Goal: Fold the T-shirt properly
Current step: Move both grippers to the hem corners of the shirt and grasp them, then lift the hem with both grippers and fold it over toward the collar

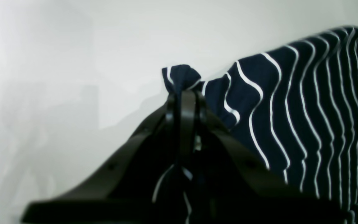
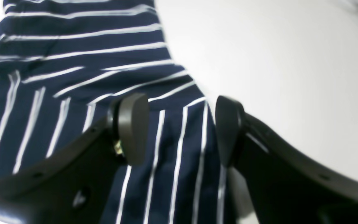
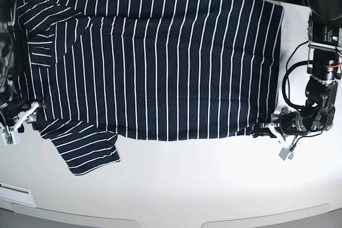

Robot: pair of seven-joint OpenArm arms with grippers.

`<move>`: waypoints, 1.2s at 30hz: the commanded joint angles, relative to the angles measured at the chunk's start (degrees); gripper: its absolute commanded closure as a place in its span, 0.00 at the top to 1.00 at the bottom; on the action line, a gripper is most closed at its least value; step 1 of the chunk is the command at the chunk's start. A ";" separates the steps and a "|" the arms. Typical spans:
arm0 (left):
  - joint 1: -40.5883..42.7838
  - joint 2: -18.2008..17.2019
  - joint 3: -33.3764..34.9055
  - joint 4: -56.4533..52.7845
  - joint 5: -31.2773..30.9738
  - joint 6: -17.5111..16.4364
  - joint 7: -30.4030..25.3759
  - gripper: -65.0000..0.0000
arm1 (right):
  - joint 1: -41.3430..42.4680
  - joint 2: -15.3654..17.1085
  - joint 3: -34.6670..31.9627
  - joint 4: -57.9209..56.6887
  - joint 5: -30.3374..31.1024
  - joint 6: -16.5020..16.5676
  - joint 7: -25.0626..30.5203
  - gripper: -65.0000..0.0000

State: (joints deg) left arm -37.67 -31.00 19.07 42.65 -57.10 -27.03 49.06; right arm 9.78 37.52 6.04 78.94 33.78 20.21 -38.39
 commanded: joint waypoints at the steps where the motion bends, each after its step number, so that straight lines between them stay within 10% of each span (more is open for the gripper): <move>1: -1.07 -0.46 -0.11 0.35 1.16 0.42 0.74 0.00 | 4.20 0.81 0.42 -3.65 1.92 1.20 0.15 0.56; 11: -1.07 -0.42 -0.11 0.35 1.14 0.44 0.76 0.00 | 23.89 -0.37 0.37 -44.06 12.90 10.93 -0.83 0.56; 23: -1.05 -0.44 -0.11 0.35 1.14 0.44 0.76 0.00 | 23.26 -3.26 0.37 -46.36 14.32 16.72 -0.50 0.55; 30: -1.07 -0.42 -0.11 0.35 1.14 0.44 0.74 0.00 | 23.80 -3.37 0.37 -46.12 17.25 19.47 -2.51 0.03; 36: -1.60 -0.44 -0.11 0.35 1.16 -1.27 -0.15 0.00 | 23.69 -3.34 0.37 -43.25 17.46 19.79 -5.84 0.00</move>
State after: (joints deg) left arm -37.80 -30.65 19.07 42.70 -56.84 -28.32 48.58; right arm 31.59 32.97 6.17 34.54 49.74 39.29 -45.04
